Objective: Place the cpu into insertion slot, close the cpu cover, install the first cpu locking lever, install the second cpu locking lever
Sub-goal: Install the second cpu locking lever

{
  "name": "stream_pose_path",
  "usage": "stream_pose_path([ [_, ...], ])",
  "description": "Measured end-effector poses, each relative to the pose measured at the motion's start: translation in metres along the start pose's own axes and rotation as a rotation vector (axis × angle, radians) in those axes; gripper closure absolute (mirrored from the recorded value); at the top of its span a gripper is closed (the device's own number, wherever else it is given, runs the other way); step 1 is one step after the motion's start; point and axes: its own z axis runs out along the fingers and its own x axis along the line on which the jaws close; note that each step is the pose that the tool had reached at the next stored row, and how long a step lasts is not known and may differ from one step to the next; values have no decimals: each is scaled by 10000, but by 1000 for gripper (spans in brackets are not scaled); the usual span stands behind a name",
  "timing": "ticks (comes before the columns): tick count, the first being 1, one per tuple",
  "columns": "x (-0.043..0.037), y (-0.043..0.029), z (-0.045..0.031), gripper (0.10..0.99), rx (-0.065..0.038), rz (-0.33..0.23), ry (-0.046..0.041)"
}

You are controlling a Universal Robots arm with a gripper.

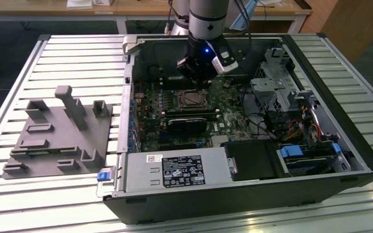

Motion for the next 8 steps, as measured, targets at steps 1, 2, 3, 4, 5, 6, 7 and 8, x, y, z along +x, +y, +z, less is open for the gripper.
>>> stream_pose_path([
  [1,-1,-15,0,980,0,0,12],
  [2,-2,-34,-1,980,0,1,14],
  [3,-2,-52,-2,980,-1,1,16],
  [4,-2,-68,-2,980,-1,1,15],
  [5,-2,-82,-3,980,0,1,16],
  [6,-3,-95,-4,980,0,1,15],
  [7,-3,-109,-4,980,0,1,16],
  [8,-4,-123,-5,980,-1,0,15],
])
